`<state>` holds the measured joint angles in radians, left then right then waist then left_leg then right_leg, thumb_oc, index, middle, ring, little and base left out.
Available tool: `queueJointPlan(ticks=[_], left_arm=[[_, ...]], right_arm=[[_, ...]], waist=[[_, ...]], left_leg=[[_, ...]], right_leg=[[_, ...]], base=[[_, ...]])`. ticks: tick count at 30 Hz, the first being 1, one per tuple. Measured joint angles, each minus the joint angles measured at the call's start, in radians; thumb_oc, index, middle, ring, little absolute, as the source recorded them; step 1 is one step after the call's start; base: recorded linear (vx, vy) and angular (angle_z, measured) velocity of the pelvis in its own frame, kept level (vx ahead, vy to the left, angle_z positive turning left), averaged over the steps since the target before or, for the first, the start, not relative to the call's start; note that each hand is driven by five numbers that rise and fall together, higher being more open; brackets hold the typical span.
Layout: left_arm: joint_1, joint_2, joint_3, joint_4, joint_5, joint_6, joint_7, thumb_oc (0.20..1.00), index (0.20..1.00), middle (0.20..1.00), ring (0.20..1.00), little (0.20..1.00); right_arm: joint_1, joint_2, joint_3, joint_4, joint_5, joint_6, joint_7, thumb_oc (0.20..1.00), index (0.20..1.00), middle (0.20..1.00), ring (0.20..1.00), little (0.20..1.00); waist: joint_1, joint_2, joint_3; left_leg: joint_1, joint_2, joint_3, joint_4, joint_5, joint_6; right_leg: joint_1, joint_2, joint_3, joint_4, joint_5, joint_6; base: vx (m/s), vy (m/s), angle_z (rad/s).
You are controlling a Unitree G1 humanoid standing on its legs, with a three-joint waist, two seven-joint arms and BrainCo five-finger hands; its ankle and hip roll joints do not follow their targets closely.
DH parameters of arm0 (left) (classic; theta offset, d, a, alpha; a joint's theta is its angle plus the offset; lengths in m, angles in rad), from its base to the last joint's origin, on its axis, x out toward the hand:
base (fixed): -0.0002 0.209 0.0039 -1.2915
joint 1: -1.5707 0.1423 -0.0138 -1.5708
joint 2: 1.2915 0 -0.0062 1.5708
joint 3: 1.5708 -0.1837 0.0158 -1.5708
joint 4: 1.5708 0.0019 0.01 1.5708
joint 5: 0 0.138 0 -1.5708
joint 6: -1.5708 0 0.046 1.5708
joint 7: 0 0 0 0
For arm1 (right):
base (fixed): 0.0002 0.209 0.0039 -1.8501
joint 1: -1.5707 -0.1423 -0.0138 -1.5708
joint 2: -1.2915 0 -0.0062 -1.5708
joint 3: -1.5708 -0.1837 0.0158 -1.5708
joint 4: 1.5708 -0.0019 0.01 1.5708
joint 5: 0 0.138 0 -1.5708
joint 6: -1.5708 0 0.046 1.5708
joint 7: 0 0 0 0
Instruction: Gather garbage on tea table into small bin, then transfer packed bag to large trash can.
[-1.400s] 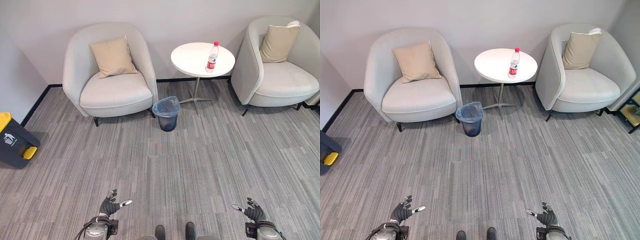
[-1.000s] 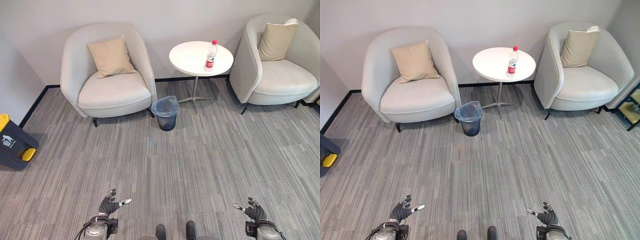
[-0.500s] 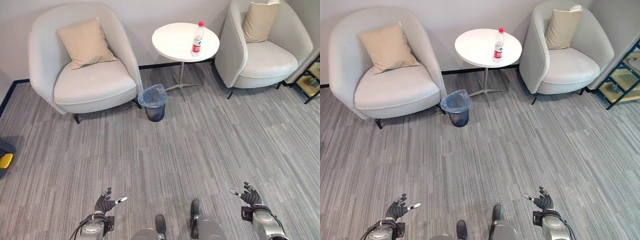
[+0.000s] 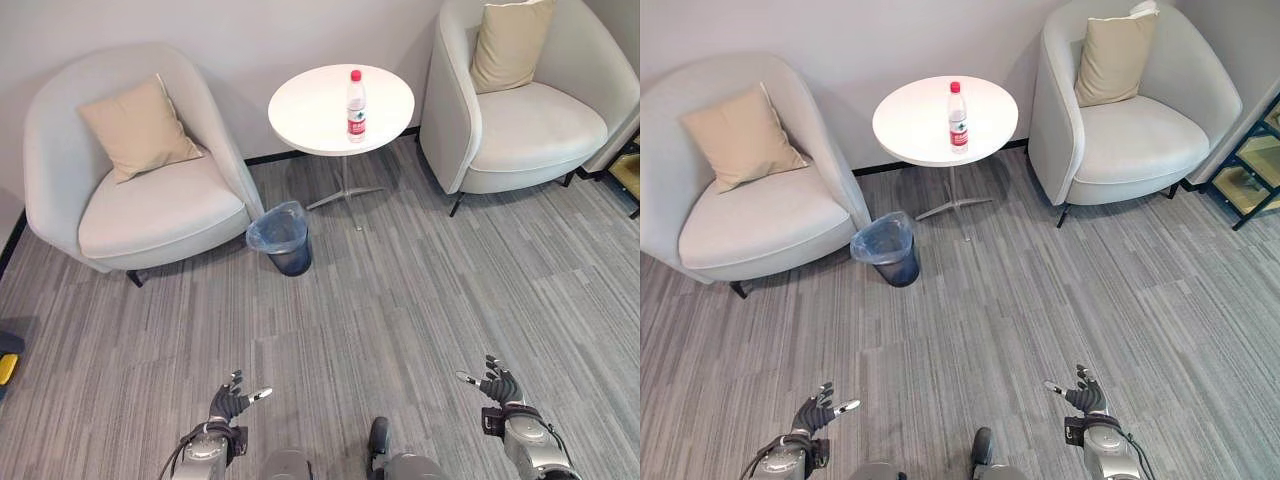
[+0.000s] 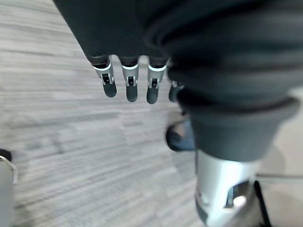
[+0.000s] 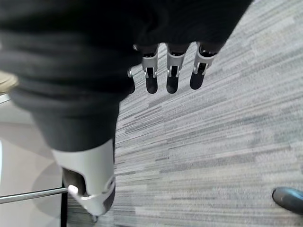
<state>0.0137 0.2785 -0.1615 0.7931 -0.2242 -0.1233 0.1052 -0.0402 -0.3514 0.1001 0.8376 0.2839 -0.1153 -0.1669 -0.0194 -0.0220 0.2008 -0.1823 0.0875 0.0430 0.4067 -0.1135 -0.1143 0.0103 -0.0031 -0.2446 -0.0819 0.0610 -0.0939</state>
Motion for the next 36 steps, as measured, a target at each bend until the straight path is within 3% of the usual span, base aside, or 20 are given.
queueJointPlan(ticks=[2,3,5,7,9,10,11,12,14,16,17,19,21,22,25,26,30,33,35,36], left_arm=[[-0.013,0.002,-0.017,-0.008,0.002,0.001,-0.007,1.0,1.0,1.0,1.0,1.0],[-0.023,0.0,-0.035,-0.016,0.007,-0.004,-0.014,1.0,1.0,1.0,1.0,1.0],[-0.001,0.002,-0.033,-0.013,0.008,-0.002,-0.019,1.0,1.0,1.0,1.0,1.0],[0.029,0.003,-0.03,0.006,0.008,0.004,-0.018,1.0,1.0,1.0,1.0,1.0],[0.062,0.005,-0.015,0.01,0.007,0.006,-0.018,1.0,1.0,1.0,1.0,1.0],[0.081,0.004,-0.01,0.014,0.008,0.006,-0.019,1.0,1.0,1.0,1.0,1.0],[0.094,0.006,0.0,0.013,0.007,0.006,-0.017,1.0,1.0,1.0,1.0,1.0],[0.087,0.013,0.006,0.013,0.007,0.006,-0.018,1.0,1.0,1.0,1.0,1.0],[0.054,0.023,0.006,0.023,0.007,0.004,-0.018,1.0,1.0,1.0,1.0,1.0],[0.017,0.041,0.009,0.023,0.007,0.002,-0.017,1.0,1.0,1.0,1.0,1.0],[-0.003,0.069,0.009,0.02,0.006,0.0,-0.012,1.0,1.0,1.0,1.0,1.0],[-0.008,0.079,0.008,0.016,0.006,0.001,-0.004,1.0,1.0,1.0,1.0,1.0],[-0.003,0.079,0.006,0.014,0.006,0.001,-0.004,1.0,1.0,1.0,1.0,1.0],[0.007,0.072,0.005,0.017,0.006,0.003,-0.004,1.0,1.0,1.0,1.0,1.0],[0.035,0.056,0.005,0.054,0.007,0.005,-0.006,1.0,1.0,1.0,1.0,1.0],[0.038,0.052,0.008,0.068,0.007,0.004,-0.006,1.0,1.0,1.0,1.0,1.0],[0.046,0.028,0.006,0.114,0.008,0.006,-0.005,1.0,1.0,1.0,1.0,1.0],[0.051,-0.003,-0.003,0.102,0.008,0.001,-0.006,1.0,1.0,1.0,1.0,1.0],[0.05,-0.001,0.0,0.094,0.008,0.003,-0.006,1.0,1.0,1.0,1.0,1.0],[0.039,0.003,-0.002,0.075,0.008,0.002,-0.006,1.0,1.0,1.0,1.0,1.0]], right_arm=[[0.011,0.005,0.0,0.001,0.008,0.0,-0.002,1.0,1.0,1.0,1.0,1.0],[0.014,0.007,0.005,0.009,0.012,0.007,-0.004,1.0,1.0,1.0,1.0,1.0],[0.0,0.018,0.008,0.019,0.012,0.006,-0.005,1.0,1.0,1.0,1.0,1.0],[-0.001,0.022,0.009,0.027,0.012,0.007,-0.006,1.0,1.0,1.0,1.0,1.0],[0.011,0.02,0.007,0.027,0.011,0.011,-0.006,1.0,1.0,1.0,1.0,1.0],[0.022,0.017,0.004,0.022,0.008,0.011,-0.006,1.0,1.0,1.0,1.0,1.0],[0.038,0.021,0.009,0.021,0.0,0.012,-0.006,1.0,1.0,1.0,1.0,1.0],[0.038,0.029,0.009,0.024,-0.004,0.015,-0.005,1.0,1.0,1.0,1.0,1.0],[0.036,0.045,0.008,0.019,-0.009,0.014,-0.002,1.0,1.0,1.0,1.0,1.0],[0.023,0.059,0.01,0.019,-0.009,0.015,0.003,1.0,1.0,1.0,1.0,1.0],[0.02,0.083,0.01,0.018,-0.009,0.014,0.007,1.0,1.0,1.0,1.0,1.0],[0.012,0.095,0.012,0.016,-0.009,0.013,0.011,1.0,1.0,1.0,1.0,1.0],[0.013,0.094,0.022,0.018,-0.009,0.015,0.016,1.0,1.0,1.0,1.0,1.0],[0.009,0.092,0.039,0.017,-0.01,0.015,0.016,1.0,1.0,1.0,1.0,1.0],[0.046,0.088,0.047,0.016,-0.01,0.017,0.018,1.0,1.0,1.0,1.0,1.0],[0.047,0.087,0.047,0.019,-0.01,0.019,0.018,1.0,1.0,1.0,1.0,1.0],[0.057,0.081,0.045,0.019,-0.025,0.031,0.018,1.0,1.0,1.0,1.0,1.0],[0.1,0.068,0.044,0.019,-0.029,0.033,0.019,1.0,1.0,1.0,1.0,1.0],[0.081,0.062,0.032,0.018,-0.028,0.03,0.019,1.0,1.0,1.0,1.0,1.0],[0.073,0.057,0.012,0.014,-0.028,0.024,0.017,1.0,1.0,1.0,1.0,1.0]], waist=[[-0.005,-0.01,0.009],[0.006,-0.024,0.017],[0.029,-0.014,0.017],[0.056,0.008,0.028],[0.079,0.013,0.027],[0.078,0.022,0.023],[0.078,0.006,0.01],[0.078,-0.016,0.007],[0.08,-0.03,0.004],[0.08,-0.046,-0.005],[0.08,-0.066,-0.019],[0.081,-0.065,-0.024],[0.074,-0.055,-0.029],[0.054,-0.037,-0.023],[0.02,-0.01,-0.015],[0.021,-0.014,-0.012],[0.0,-0.015,-0.009],[-0.002,0.03,-0.02],[-0.007,0.03,-0.015],[0.004,-0.002,-0.007]], left_leg=[[-0.021,-0.021,0.033,-0.126,-0.002,0.006],[-0.047,-0.058,0.051,-0.323,0.056,0.035],[-0.1,-0.064,0.046,-0.388,0.119,0.029],[-0.154,-0.082,0.046,-0.464,0.186,0.027],[-0.139,-0.087,0.047,-0.436,0.217,0.07],[-0.098,-0.086,0.048,-0.432,0.213,0.08],[-0.064,-0.112,0.061,-0.423,0.309,0.177],[-0.055,-0.132,0.083,-0.407,0.295,0.21],[-0.026,-0.157,0.097,-0.398,0.273,0.236],[-0.002,-0.183,0.102,-0.392,0.222,0.241],[0.022,-0.2,0.103,-0.396,0.189,0.245],[0.058,-0.197,0.095,-0.415,0.182,0.259],[0.093,-0.195,0.085,-0.438,0.168,0.255],[0.12,-0.185,0.08,-0.451,0.173,0.256],[0.198,-0.178,0.047,-0.45,0.111,0.221],[0.215,-0.18,0.04,-0.446,0.082,0.219],[0.275,-0.179,-0.006,-0.43,0.026,0.194],[0.325,-0.114,-0.074,-0.377,-0.028,0.138],[0.257,-0.092,-0.083,-0.214,-0.037,0.111],[0.141,-0.093,-0.042,0.016,-0.043,0.084]], right_leg=[[0.02,-0.001,-0.006,-0.001,-0.035,0.034],[0.04,-0.001,-0.01,-0.001,-0.039,0.05],[0.058,0.028,0.003,-0.007,-0.069,0.061],[0.097,0.073,0.022,-0.007,-0.104,0.038],[0.149,0.082,0.07,0.0,-0.127,0.033],[0.189,0.08,0.091,0.001,-0.156,0.054],[0.219,0.048,0.115,0.028,-0.204,0.104],[0.218,0.017,0.129,0.052,-0.221,0.127],[0.18,-0.03,0.135,0.176,-0.273,0.157],[0.161,-0.074,0.138,0.212,-0.282,0.181],[0.108,-0.108,0.139,0.309,-0.299,0.208],[0.044,-0.11,0.148,0.409,-0.33,0.229],[-0.055,-0.111,0.15,0.418,-0.343,0.234],[-0.138,-0.107,0.139,0.387,-0.324,0.22],[-0.278,-0.093,0.165,0.235,-0.109,0.214],[-0.297,-0.092,0.161,0.192,-0.066,0.212],[-0.278,-0.11,0.135,0.096,0.018,0.199],[-0.218,-0.067,0.106,0.146,0.064,0.138],[-0.177,-0.053,0.068,0.126,0.054,0.113],[-0.138,-0.056,0.056,0.091,0.082,0.079]], base=[[0.32,-0.015,0.33],[0.3,0.023,0.04],[0.3,0.058,-0.27],[0.5,0.194,-0.54],[0.43,0.187,-0.73],[0.37,0.212,-0.56],[0.37,0.213,-0.51],[0.34,0.2,-0.47],[0.19,0.105,-0.26],[0.3,0.141,-0.04],[0.26,0.124,0.0],[0.2,0.073,-0.04],[0.3,0.049,0.09],[0.41,0.014,0.23],[0.46,-0.09,0.24],[0.43,-0.141,0.31],[0.31,-0.166,0.33],[0.26,-0.227,0.77],[0.14,-0.165,0.63],[0.17,-0.161,0.41]])
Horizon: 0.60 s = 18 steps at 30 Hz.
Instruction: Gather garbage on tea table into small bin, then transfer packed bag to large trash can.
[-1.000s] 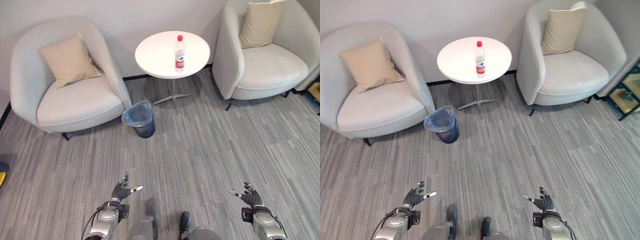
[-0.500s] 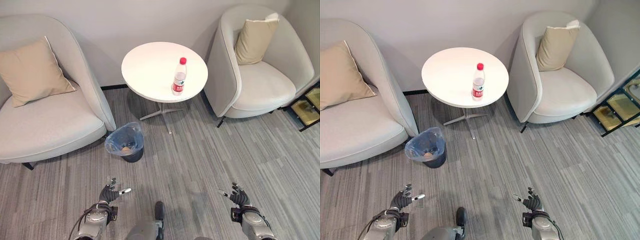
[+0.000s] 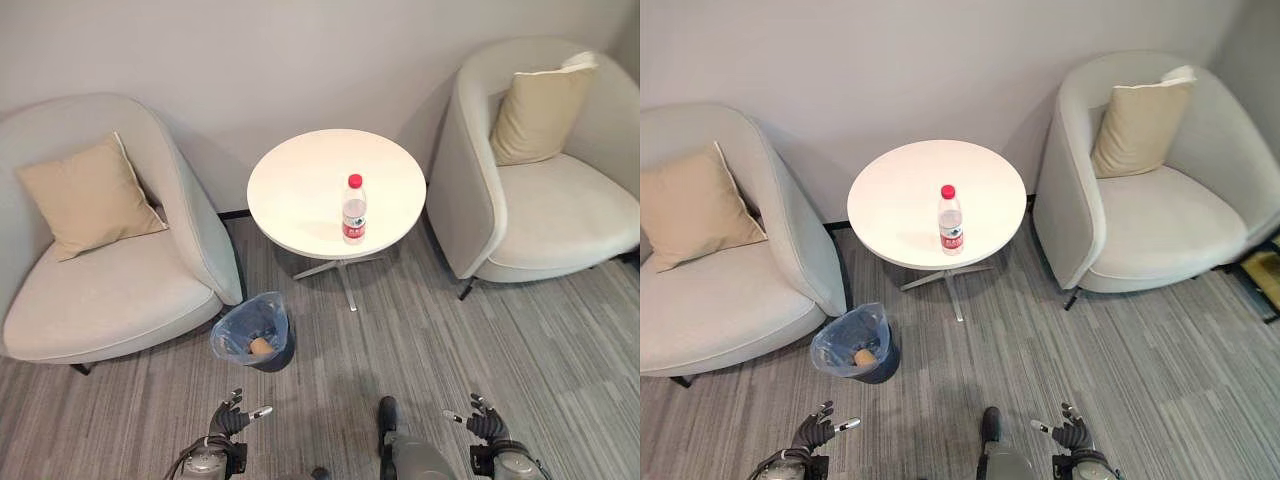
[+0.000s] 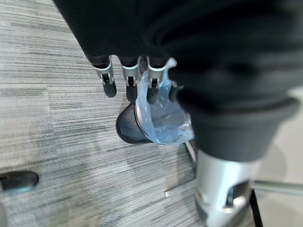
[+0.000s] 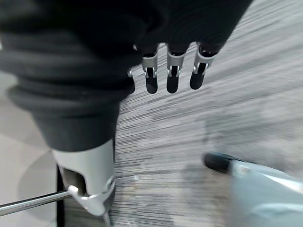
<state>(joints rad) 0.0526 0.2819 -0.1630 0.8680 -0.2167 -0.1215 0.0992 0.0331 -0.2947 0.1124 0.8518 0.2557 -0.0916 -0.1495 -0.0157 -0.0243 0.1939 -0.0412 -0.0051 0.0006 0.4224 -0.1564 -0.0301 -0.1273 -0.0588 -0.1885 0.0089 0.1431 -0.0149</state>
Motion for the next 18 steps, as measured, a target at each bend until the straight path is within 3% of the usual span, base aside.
queueJointPlan(ticks=[1,2,3,4,5,6,7,8,10,11,12,13,14,15,16,17,18], left_arm=[[0.013,-0.003,0.0,-0.002,0.0,0.0,-0.001,1.0,1.0,1.0,1.0,1.0],[0.014,-0.003,0.001,0.001,0.0,0.004,-0.001,1.0,1.0,1.0,1.0,1.0],[0.004,-0.001,0.001,0.001,0.0,0.004,-0.001,1.0,1.0,1.0,1.0,1.0],[-0.004,0.002,0.001,-0.001,0.0,0.004,-0.001,1.0,1.0,1.0,1.0,1.0],[-0.031,0.003,-0.018,0.001,0.0,0.004,-0.003,1.0,1.0,1.0,1.0,1.0],[-0.045,0.002,-0.027,0.0,0.0,0.004,-0.004,1.0,1.0,1.0,1.0,1.0],[-0.057,0.0,-0.032,-0.001,0.001,0.005,-0.01,1.0,1.0,1.0,1.0,1.0],[-0.058,-0.001,-0.032,-0.003,0.001,0.004,-0.012,1.0,1.0,1.0,1.0,1.0],[-0.05,0.001,-0.03,0.0,0.001,0.004,-0.013,1.0,1.0,1.0,1.0,1.0],[-0.05,0.002,-0.03,0.0,0.001,0.004,-0.012,1.0,1.0,1.0,1.0,1.0],[-0.035,0.005,-0.022,0.021,0.001,0.006,-0.012,1.0,1.0,1.0,1.0,1.0],[-0.029,0.007,-0.023,0.055,0.001,0.011,-0.013,1.0,1.0,1.0,1.0,1.0],[-0.007,0.013,-0.011,0.083,0.002,0.023,-0.012,1.0,1.0,1.0,1.0,1.0],[-0.001,0.014,-0.011,0.083,0.002,0.023,-0.012,1.0,1.0,1.0,1.0,1.0],[-0.034,0.03,-0.008,0.066,0.002,0.019,-0.013,1.0,1.0,1.0,1.0,1.0],[-0.082,0.06,-0.003,0.063,0.002,0.013,-0.012,1.0,1.0,1.0,1.0,1.0],[-0.094,0.065,-0.003,0.064,0.002,0.011,-0.012,1.0,1.0,1.0,1.0,1.0]], right_arm=[[-0.015,-0.016,-0.001,-0.008,0.0,-0.011,-0.001,1.0,1.0,1.0,1.0,1.0],[-0.048,-0.035,-0.006,-0.011,0.001,-0.016,-0.004,1.0,1.0,1.0,1.0,1.0],[-0.061,-0.039,-0.005,-0.005,0.001,-0.016,-0.005,1.0,1.0,1.0,1.0,1.0],[-0.074,-0.038,-0.003,-0.005,0.002,-0.016,-0.005,1.0,1.0,1.0,1.0,1.0],[-0.077,-0.041,-0.002,0.004,0.002,-0.015,-0.007,1.0,1.0,1.0,1.0,1.0],[-0.081,-0.041,-0.003,0.005,0.002,-0.013,-0.009,1.0,1.0,1.0,1.0,1.0],[-0.088,-0.037,0.002,0.014,0.005,-0.012,-0.012,1.0,1.0,1.0,1.0,1.0],[-0.081,-0.039,0.008,0.016,0.005,-0.011,-0.01,1.0,1.0,1.0,1.0,1.0],[-0.092,-0.039,0.029,0.026,0.005,-0.012,-0.014,1.0,1.0,1.0,1.0,1.0],[-0.089,-0.037,0.033,0.034,0.005,-0.009,-0.013,1.0,1.0,1.0,1.0,1.0],[-0.088,-0.033,0.034,0.045,0.005,-0.007,-0.013,1.0,1.0,1.0,1.0,1.0],[-0.069,-0.03,0.024,0.039,-0.001,-0.005,-0.01,1.0,1.0,1.0,1.0,1.0],[-0.042,-0.011,0.037,0.034,-0.002,-0.002,-0.008,1.0,1.0,1.0,1.0,1.0],[-0.037,-0.01,0.037,0.034,-0.002,-0.002,-0.008,1.0,1.0,1.0,1.0,1.0],[-0.039,0.0,0.036,0.021,-0.005,0.004,-0.004,1.0,1.0,1.0,1.0,1.0],[-0.039,0.022,0.036,0.001,-0.02,0.006,0.001,1.0,1.0,1.0,1.0,1.0],[-0.042,0.022,0.036,-0.004,-0.021,0.006,0.002,1.0,1.0,1.0,1.0,1.0]], waist=[[0.014,-0.001,0.0],[0.022,0.002,0.008],[0.024,-0.003,0.017],[0.028,-0.021,0.03],[0.026,-0.05,0.048],[0.024,-0.05,0.056],[0.021,-0.05,0.061],[0.021,-0.05,0.061],[0.028,-0.03,0.06],[0.035,-0.018,0.072],[0.049,-0.014,0.071],[0.05,-0.024,0.07],[0.045,-0.038,0.005],[0.048,-0.038,0.005],[0.047,-0.037,0.0],[0.049,-0.039,-0.006],[0.048,-0.035,-0.008]], left_leg=[[-0.031,0.015,0.007,0.054,-0.003,-0.01],[-0.1,0.05,-0.002,0.127,0.025,-0.019],[-0.128,0.058,0.008,0.166,0.03,-0.022],[-0.135,0.054,0.011,0.114,0.03,-0.023],[-0.133,0.031,0.023,-0.101,0.034,-0.021],[-0.142,0.025,0.027,-0.183,0.051,-0.02],[-0.166,0.001,0.03,-0.287,0.1,-0.033],[-0.17,-0.006,0.026,-0.326,0.125,-0.035],[-0.204,-0.01,0.03,-0.372,0.178,-0.059],[-0.227,-0.004,0.038,-0.393,0.226,-0.047],[-0.262,0.008,0.061,-0.39,0.252,-0.046],[-0.206,0.003,0.111,-0.358,0.232,0.031],[-0.133,-0.035,0.145,-0.355,0.24,0.101],[-0.132,-0.036,0.146,-0.358,0.245,0.103],[-0.117,-0.054,0.147,-0.38,0.241,0.139],[-0.054,-0.083,0.136,-0.434,0.243,0.146],[-0.036,-0.093,0.109,-0.452,0.233,0.134]], right_leg=[[0.016,0.02,0.003,0.0,-0.013,-0.054],[0.037,0.059,0.007,-0.003,-0.069,-0.103],[0.052,0.07,0.003,-0.01,-0.068,-0.11],[0.081,0.072,-0.002,-0.035,-0.07,-0.109],[0.131,0.071,-0.01,-0.09,-0.066,-0.094],[0.14,0.076,-0.02,-0.091,-0.057,-0.096],[0.158,0.077,-0.031,-0.091,-0.087,-0.057],[0.169,0.08,-0.031,-0.091,-0.083,-0.064],[0.2,0.094,-0.029,-0.092,-0.137,-0.031],[0.231,0.109,-0.028,-0.091,-0.133,-0.053],[0.292,0.103,-0.009,-0.091,-0.185,-0.044],[0.346,0.082,0.018,-0.091,-0.22,-0.014],[0.368,0.021,0.048,-0.021,-0.293,0.042],[0.368,0.019,0.048,-0.012,-0.298,0.045],[0.317,-0.005,0.053,0.093,-0.315,0.069],[0.235,-0.045,0.08,0.245,-0.369,0.135],[0.194,-0.049,0.083,0.271,-0.38,0.141]], base=[[0.23,-0.193,0.09],[0.29,-0.174,-0.24],[0.25,-0.079,-0.13],[0.32,-0.033,0.14],[0.27,0.018,0.18],[0.3,0.046,0.31],[0.29,0.082,0.07],[0.23,0.067,0.02],[0.19,0.08,-0.07],[0.59,0.388,-0.19],[0.63,0.488,-0.44],[0.64,0.539,-0.73],[0.27,0.285,-0.55],[0.18,0.186,-0.35],[0.16,0.148,0.06],[0.13,0.102,0.08],[0.12,0.067,0.12]])
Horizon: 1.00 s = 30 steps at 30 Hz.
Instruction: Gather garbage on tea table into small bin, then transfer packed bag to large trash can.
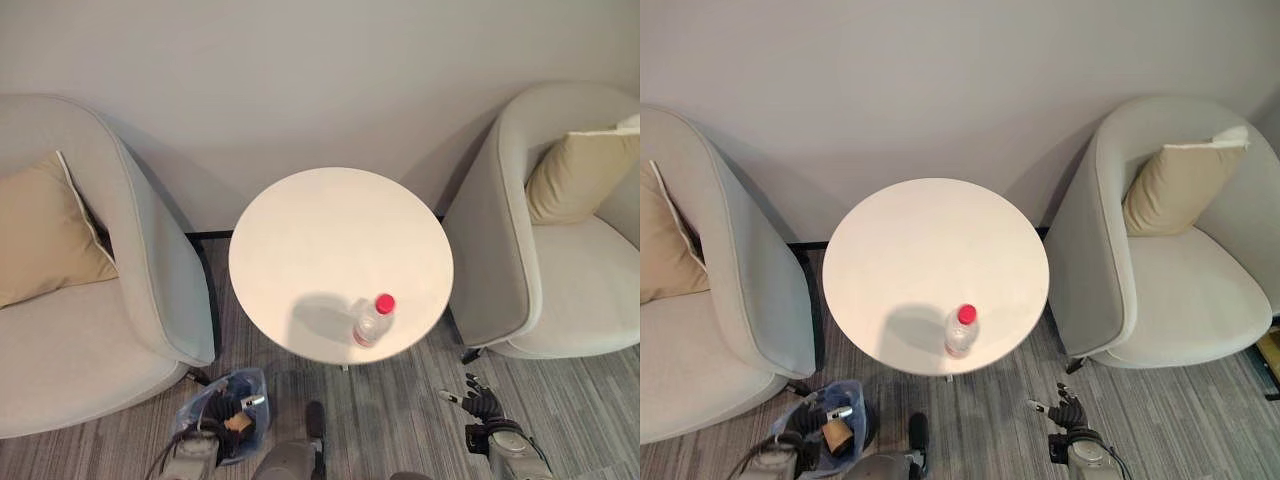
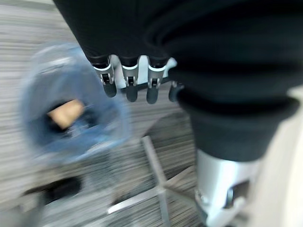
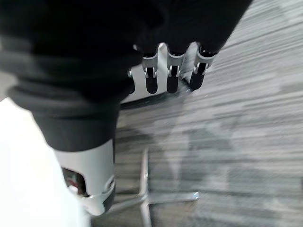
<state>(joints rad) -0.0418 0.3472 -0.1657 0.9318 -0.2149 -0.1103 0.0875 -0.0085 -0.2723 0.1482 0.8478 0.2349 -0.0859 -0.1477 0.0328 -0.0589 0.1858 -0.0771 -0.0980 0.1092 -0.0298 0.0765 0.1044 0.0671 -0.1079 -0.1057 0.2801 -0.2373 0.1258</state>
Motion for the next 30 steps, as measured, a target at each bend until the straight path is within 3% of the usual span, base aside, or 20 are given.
queueJointPlan(ticks=[2,3,5,8,12,14,17,24,26,28,30], left_arm=[[-0.008,0.004,-0.002,0.005,0.0,-0.002,0.001,1.0,1.0,1.0,1.0,1.0],[0.002,0.004,-0.01,0.004,0.0,-0.002,0.002,1.0,1.0,1.0,1.0,1.0],[0.025,0.0,-0.012,0.01,0.0,-0.002,0.001,1.0,1.0,1.0,1.0,1.0],[0.108,-0.004,-0.012,0.015,0.001,0.002,0.0,1.0,1.0,1.0,1.0,1.0],[0.122,-0.004,-0.028,0.015,0.002,0.008,-0.002,1.0,1.0,1.0,1.0,1.0],[0.115,-0.007,-0.029,0.013,0.004,0.009,-0.002,1.0,1.0,1.0,1.0,1.0],[0.104,-0.012,-0.029,0.005,0.022,0.009,-0.003,1.0,1.0,1.0,1.0,1.0],[0.116,-0.024,-0.03,-0.023,0.039,0.014,-0.01,1.0,1.0,1.0,1.0,1.0],[0.112,-0.025,-0.03,-0.029,0.039,0.014,-0.01,1.0,1.0,1.0,1.0,1.0],[0.109,-0.025,-0.026,-0.043,0.04,0.015,-0.008,1.0,1.0,1.0,1.0,1.0],[0.105,-0.026,-0.026,-0.053,0.041,0.014,-0.009,1.0,1.0,1.0,1.0,1.0]], right_arm=[[-0.015,-0.002,0.002,-0.005,0.0,0.002,0.001,1.0,1.0,1.0,1.0,1.0],[-0.015,-0.004,0.002,-0.005,0.0,0.002,0.001,1.0,1.0,1.0,1.0,1.0],[-0.009,-0.004,0.002,0.0,-0.001,0.001,-0.001,1.0,1.0,1.0,1.0,1.0],[0.026,-0.014,-0.002,0.019,-0.006,0.006,-0.003,1.0,1.0,1.0,1.0,1.0],[0.032,-0.031,0.002,0.008,-0.04,0.008,0.002,1.0,1.0,1.0,1.0,1.0],[0.033,-0.041,0.018,0.0,-0.06,0.008,0.008,1.0,1.0,1.0,1.0,1.0],[0.046,-0.061,0.04,-0.062,-0.09,0.007,0.012,1.0,1.0,1.0,1.0,1.0],[0.066,-0.134,0.074,-0.194,-0.184,0.006,0.028,1.0,1.0,1.0,1.0,1.0],[0.071,-0.162,0.076,-0.268,-0.219,0.005,0.029,1.0,1.0,1.0,1.0,1.0],[0.117,-0.25,0.09,-0.46,-0.283,0.008,0.045,1.0,1.0,1.0,1.0,1.0],[0.113,-0.316,0.088,-0.57,-0.317,-0.012,0.059,1.0,1.0,1.0,1.0,1.0]], waist=[[-0.011,0.033,-0.003],[-0.012,0.036,-0.009],[-0.023,0.039,-0.011],[-0.016,0.044,-0.05],[-0.013,0.058,-0.055],[-0.012,0.062,-0.054],[-0.011,0.063,-0.054],[-0.015,0.065,-0.044],[-0.022,0.063,-0.009],[-0.025,0.072,0.011],[-0.03,0.058,0.03]], left_leg=[[0.048,-0.011,-0.024,-0.031,0.001,-0.005],[0.056,-0.014,-0.022,-0.031,-0.016,-0.019],[0.07,-0.024,-0.032,-0.026,-0.039,-0.014],[0.1,-0.029,-0.039,-0.026,-0.049,-0.013],[0.097,-0.03,-0.04,-0.021,-0.046,-0.008],[0.095,-0.024,-0.042,-0.005,-0.046,-0.008],[0.096,-0.018,-0.042,0.001,-0.045,-0.011],[0.075,0.012,-0.041,-0.003,-0.042,-0.051],[0.075,0.037,-0.043,0.0,-0.023,-0.079],[0.062,0.047,-0.042,0.007,-0.001,-0.092],[0.057,0.044,-0.044,0.034,0.001,-0.118]], right_leg=[[-0.191,0.022,0.028,0.018,-0.001,-0.006],[-0.221,0.027,0.029,0.002,0.017,-0.015],[-0.247,0.039,0.031,-0.016,0.062,-0.022],[-0.225,0.061,0.025,0.01,0.072,-0.041],[-0.129,0.072,0.022,-0.09,0.078,-0.054],[-0.062,0.084,0.021,-0.192,0.107,-0.07],[-0.049,0.089,0.019,-0.205,0.152,-0.078],[-0.073,0.118,0.02,-0.197,0.184,-0.124],[-0.074,0.137,0.0,-0.202,0.196,-0.155],[-0.089,0.143,-0.005,-0.192,0.194,-0.175],[-0.043,0.135,-0.006,-0.257,0.246,-0.197]], base=[[0.05,-0.027,0.44],[0.04,-0.059,0.53],[0.03,-0.059,0.38],[0.03,-0.101,0.04],[-0.03,-0.096,-0.06],[-0.06,-0.111,-0.03],[-0.06,-0.095,0.02],[-0.08,-0.092,-0.03],[-0.18,-0.162,0.04],[-0.12,-0.101,-0.02],[-0.02,-0.01,-0.07]])
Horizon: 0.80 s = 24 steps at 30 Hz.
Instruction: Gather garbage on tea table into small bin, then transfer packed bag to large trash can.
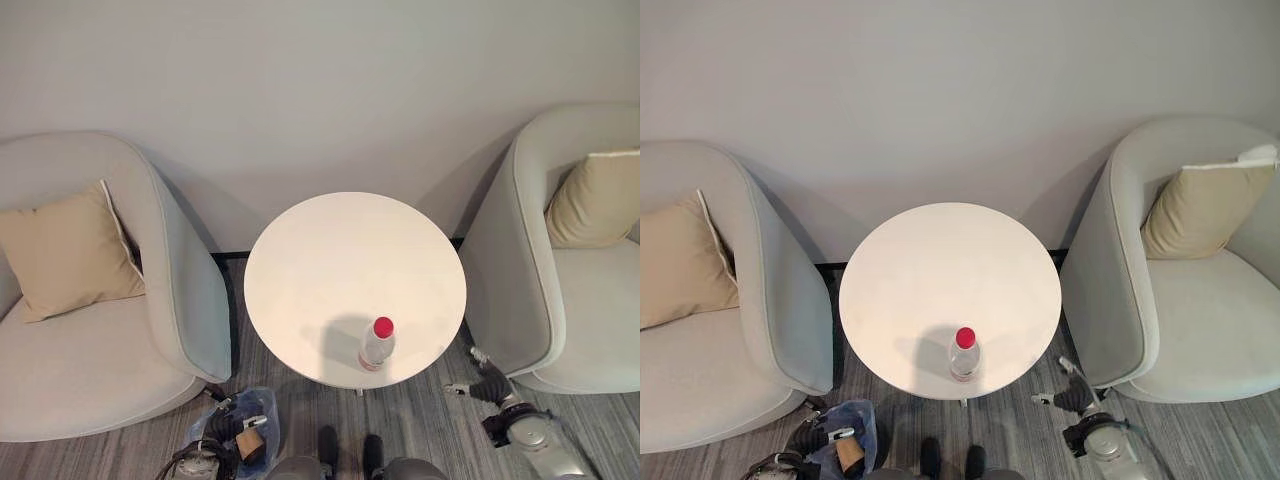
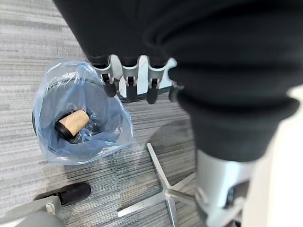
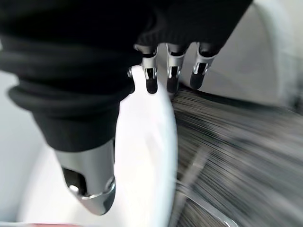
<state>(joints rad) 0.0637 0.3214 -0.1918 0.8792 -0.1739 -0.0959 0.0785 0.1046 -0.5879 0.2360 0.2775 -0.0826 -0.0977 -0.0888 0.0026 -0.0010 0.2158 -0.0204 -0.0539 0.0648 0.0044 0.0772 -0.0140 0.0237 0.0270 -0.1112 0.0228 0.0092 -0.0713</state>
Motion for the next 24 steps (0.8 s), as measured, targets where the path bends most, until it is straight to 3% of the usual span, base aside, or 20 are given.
queueJointPlan(ticks=[1,4,7,9,13,24], left_arm=[[0.0,-0.001,0.0,-0.001,0.002,-0.001,-0.001,1.0,1.0,1.0,1.0,1.0],[-0.009,-0.005,-0.002,-0.002,0.008,-0.004,0.0,1.0,1.0,1.0,1.0,1.0],[-0.023,-0.027,-0.004,0.004,0.009,-0.008,-0.002,1.0,1.0,1.0,1.0,1.0],[-0.022,-0.045,-0.004,0.004,0.012,-0.01,-0.002,1.0,1.0,1.0,1.0,1.0],[-0.009,-0.051,-0.004,0.006,0.037,-0.012,-0.002,1.0,1.0,1.0,1.0,1.0],[0.013,-0.054,-0.005,0.026,0.04,-0.017,-0.002,1.0,1.0,1.0,1.0,1.0]], right_arm=[[-0.004,-0.025,0.006,-0.035,-0.015,-0.001,0.012,1.0,1.0,1.0,1.0,1.0],[-0.033,-0.061,0.029,-0.068,-0.037,-0.027,0.031,1.0,1.0,1.0,1.0,1.0],[-0.071,-0.099,0.108,-0.082,-0.057,-0.03,0.076,1.0,1.0,1.0,1.0,1.0],[-0.075,-0.101,0.108,-0.083,-0.057,-0.031,0.09,1.0,1.0,1.0,1.0,1.0],[-0.124,-0.098,0.159,-0.097,-0.057,-0.036,0.119,1.0,1.0,1.0,1.0,1.0],[-0.177,-0.073,0.217,-0.085,-0.076,-0.05,0.133,1.0,1.0,1.0,1.0,1.0]], waist=[[0.001,-0.006,0.004],[-0.001,-0.018,0.01],[-0.002,0.001,0.006],[0.002,0.031,0.004],[0.008,0.035,0.005],[0.031,0.049,-0.004]], left_leg=[[-0.002,0.003,0.001,0.011,-0.012,-0.007],[-0.002,0.055,0.0,0.005,-0.01,-0.025],[-0.012,0.103,-0.002,-0.015,0.005,-0.045],[-0.003,0.108,-0.003,-0.016,0.03,-0.04],[0.038,0.076,-0.016,-0.057,0.043,-0.02],[0.059,0.066,-0.045,-0.081,0.04,-0.029]], right_leg=[[0.029,-0.002,-0.002,-0.041,0.032,-0.011],[0.079,0.001,-0.004,-0.11,0.038,-0.012],[0.08,0.002,-0.022,-0.11,0.043,0.009],[0.081,0.01,-0.028,-0.107,0.042,0.029],[0.109,-0.023,-0.032,-0.111,0.03,0.074],[0.13,-0.028,-0.055,-0.111,0.025,0.081]], base=[[0.0,0.0,0.0],[0.0,-0.003,0.07],[0.0,0.002,0.16],[0.01,0.006,0.15],[0.01,0.004,0.17],[0.01,0.005,0.07]])
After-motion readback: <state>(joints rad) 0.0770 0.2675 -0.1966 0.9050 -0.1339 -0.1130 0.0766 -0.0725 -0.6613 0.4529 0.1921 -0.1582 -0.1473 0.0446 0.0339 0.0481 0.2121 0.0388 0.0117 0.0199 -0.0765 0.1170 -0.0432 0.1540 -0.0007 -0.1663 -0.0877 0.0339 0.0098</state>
